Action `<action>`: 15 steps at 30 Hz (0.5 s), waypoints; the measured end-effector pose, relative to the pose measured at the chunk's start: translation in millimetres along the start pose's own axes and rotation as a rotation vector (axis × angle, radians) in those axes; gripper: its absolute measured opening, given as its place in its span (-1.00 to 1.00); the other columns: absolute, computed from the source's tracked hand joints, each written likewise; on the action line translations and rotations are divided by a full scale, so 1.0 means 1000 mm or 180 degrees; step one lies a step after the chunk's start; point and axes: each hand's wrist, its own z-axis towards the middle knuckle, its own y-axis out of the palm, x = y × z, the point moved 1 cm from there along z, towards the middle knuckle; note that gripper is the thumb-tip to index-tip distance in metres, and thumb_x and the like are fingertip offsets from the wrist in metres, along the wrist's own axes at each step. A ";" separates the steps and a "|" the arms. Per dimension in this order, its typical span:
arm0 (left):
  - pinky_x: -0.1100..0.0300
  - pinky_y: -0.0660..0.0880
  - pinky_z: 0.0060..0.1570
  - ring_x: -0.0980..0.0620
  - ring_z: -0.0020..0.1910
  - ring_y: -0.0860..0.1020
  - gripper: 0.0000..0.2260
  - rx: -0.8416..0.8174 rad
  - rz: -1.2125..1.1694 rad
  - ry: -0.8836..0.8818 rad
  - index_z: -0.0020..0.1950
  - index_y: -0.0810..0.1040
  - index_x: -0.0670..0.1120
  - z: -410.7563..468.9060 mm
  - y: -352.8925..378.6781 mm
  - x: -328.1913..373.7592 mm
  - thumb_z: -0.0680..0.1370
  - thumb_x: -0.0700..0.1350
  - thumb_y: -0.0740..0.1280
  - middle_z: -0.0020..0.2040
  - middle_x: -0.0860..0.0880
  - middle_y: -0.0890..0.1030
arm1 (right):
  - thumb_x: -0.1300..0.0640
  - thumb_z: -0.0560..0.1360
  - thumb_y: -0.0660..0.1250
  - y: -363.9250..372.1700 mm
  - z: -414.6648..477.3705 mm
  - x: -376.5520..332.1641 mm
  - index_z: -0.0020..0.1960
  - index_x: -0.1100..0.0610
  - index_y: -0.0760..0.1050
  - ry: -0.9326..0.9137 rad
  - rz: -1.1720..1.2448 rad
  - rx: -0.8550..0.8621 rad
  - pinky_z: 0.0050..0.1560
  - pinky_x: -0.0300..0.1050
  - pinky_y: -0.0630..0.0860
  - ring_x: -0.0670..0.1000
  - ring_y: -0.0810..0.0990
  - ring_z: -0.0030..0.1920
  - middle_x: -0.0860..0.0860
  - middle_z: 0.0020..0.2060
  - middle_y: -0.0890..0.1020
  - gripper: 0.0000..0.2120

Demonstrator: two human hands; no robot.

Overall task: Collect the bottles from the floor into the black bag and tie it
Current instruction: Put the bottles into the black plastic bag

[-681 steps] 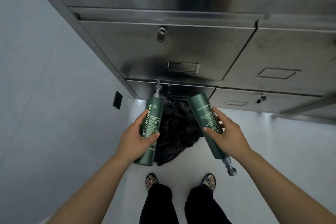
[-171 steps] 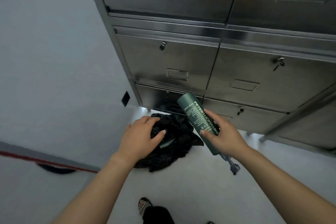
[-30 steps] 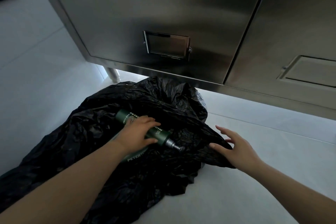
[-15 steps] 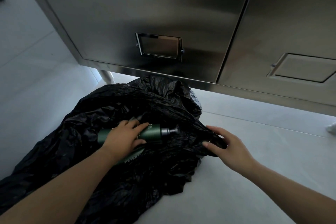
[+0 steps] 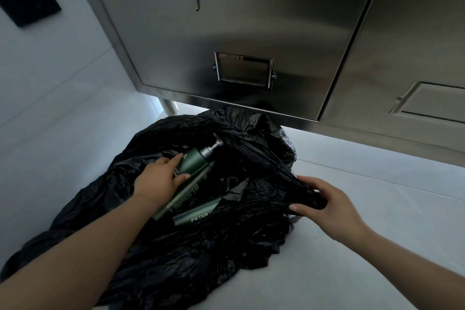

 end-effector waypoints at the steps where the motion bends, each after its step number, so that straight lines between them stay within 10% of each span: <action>1: -0.04 0.51 0.06 -0.18 0.19 0.46 -0.44 -0.0013 0.0018 0.0024 0.48 0.22 0.10 -0.001 0.000 0.001 0.51 0.22 0.22 0.20 -0.12 0.50 | 0.07 0.22 0.58 0.001 0.000 0.000 0.09 -0.26 0.50 -0.0012 -0.0017 0.0023 -0.11 -0.50 0.44 -0.31 0.59 -0.08 -0.25 -0.08 0.62 -0.48; 6: -0.01 0.51 0.07 -0.13 0.26 0.42 -0.43 -0.0347 0.0281 0.0160 0.51 0.12 0.11 -0.008 0.011 0.012 0.55 0.18 0.21 0.33 -0.09 0.42 | 0.18 0.28 0.55 0.003 0.000 -0.002 0.07 -0.25 0.52 0.0034 0.0042 -0.0077 0.00 -0.07 0.59 -0.09 0.64 -0.08 -0.15 -0.04 0.63 -0.51; 15: 0.17 0.39 0.23 -0.01 0.30 0.42 -0.45 -0.0223 -0.0699 0.0614 0.47 0.24 0.07 -0.016 0.007 0.035 0.51 0.13 0.30 0.35 -0.04 0.43 | 0.19 0.30 0.53 -0.002 0.006 -0.021 0.01 -0.30 0.51 -0.0154 -0.0009 0.0010 -0.05 -0.03 0.59 -0.04 0.64 -0.15 -0.07 -0.06 0.62 -0.53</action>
